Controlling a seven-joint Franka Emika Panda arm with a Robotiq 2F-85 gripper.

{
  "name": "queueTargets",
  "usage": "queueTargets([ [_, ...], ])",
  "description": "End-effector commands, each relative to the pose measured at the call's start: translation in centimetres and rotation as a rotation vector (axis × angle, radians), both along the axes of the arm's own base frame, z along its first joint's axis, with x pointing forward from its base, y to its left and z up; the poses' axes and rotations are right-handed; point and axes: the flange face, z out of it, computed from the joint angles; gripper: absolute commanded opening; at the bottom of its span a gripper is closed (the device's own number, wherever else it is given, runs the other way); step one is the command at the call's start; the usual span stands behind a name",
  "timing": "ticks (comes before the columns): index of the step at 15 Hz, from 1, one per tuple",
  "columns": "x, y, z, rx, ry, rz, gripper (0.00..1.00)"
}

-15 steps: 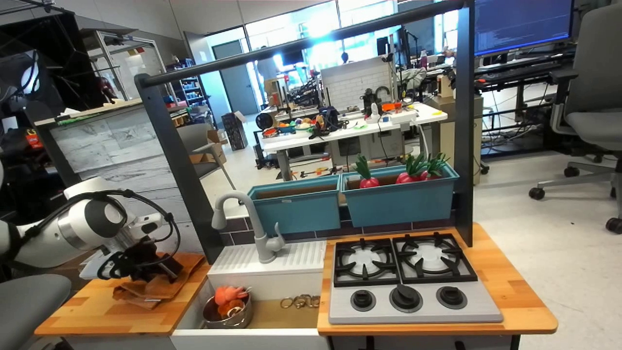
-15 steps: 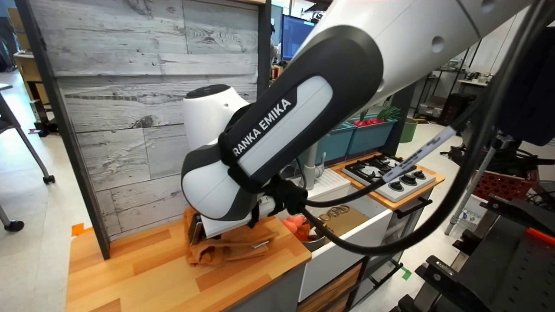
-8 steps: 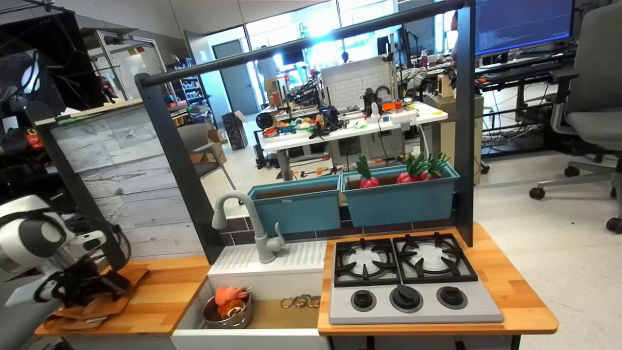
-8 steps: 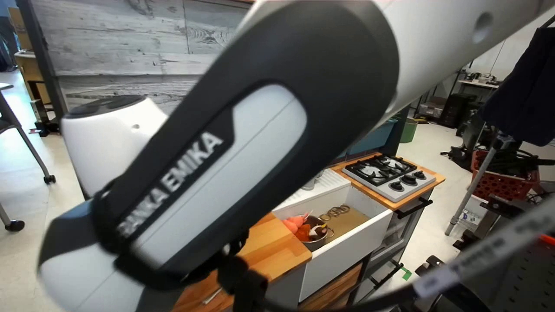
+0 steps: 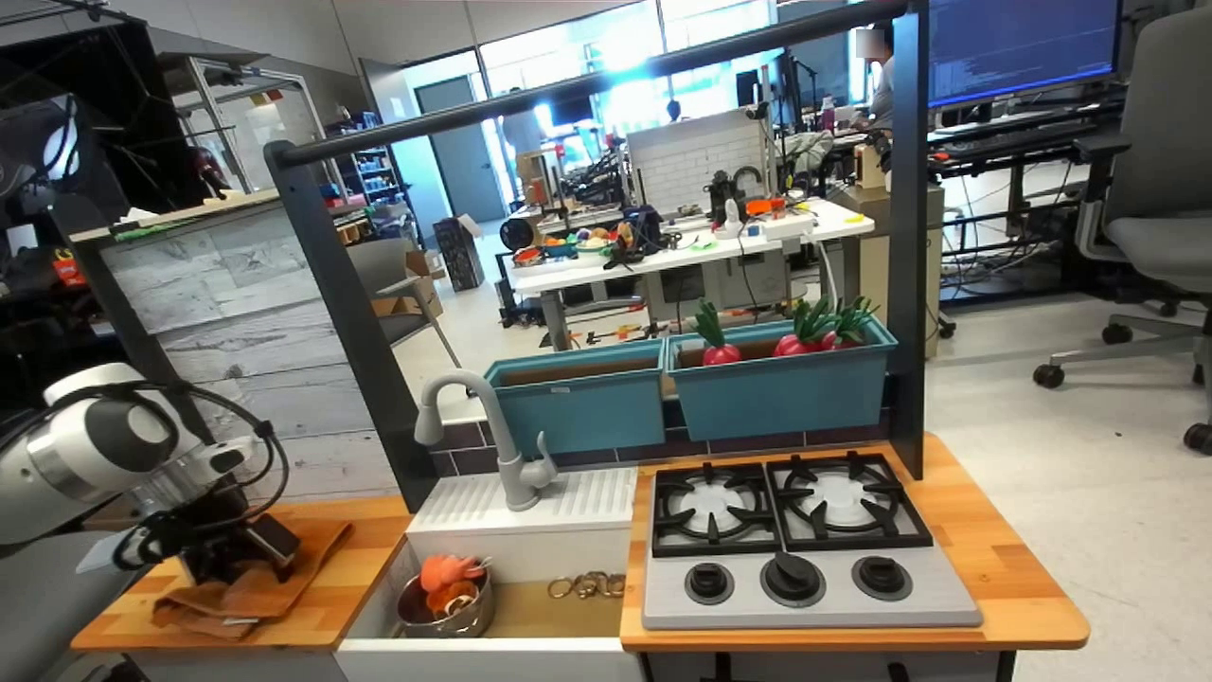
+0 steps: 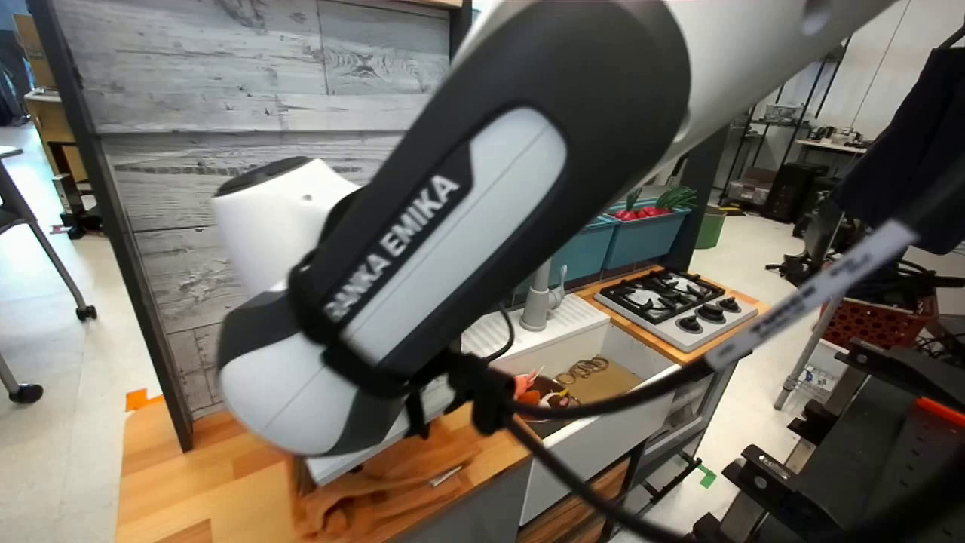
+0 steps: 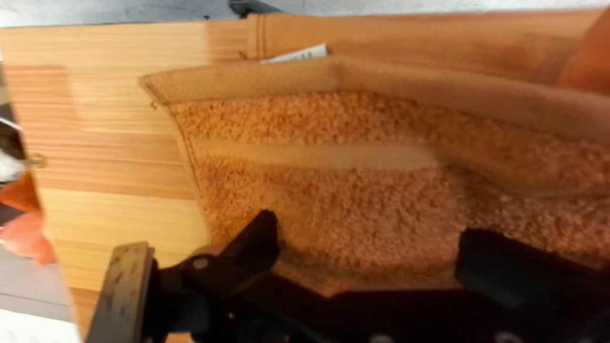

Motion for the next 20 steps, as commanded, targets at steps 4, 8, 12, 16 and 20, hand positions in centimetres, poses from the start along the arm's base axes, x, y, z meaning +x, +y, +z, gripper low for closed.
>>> queueTargets([
  [4,1.6,-10.0,-1.0,-0.105,0.006,-0.165,1.00],
  [8,0.4,-3.0,-1.9,-0.051,-0.046,-0.019,1.00],
  [12,-1.5,5.4,-1.5,-0.023,-0.141,0.136,1.00],
  [16,-0.7,4.9,-1.7,-0.012,-0.137,0.115,1.00],
  [20,0.3,-2.6,-2.7,-0.042,-0.084,-0.023,1.00],
])
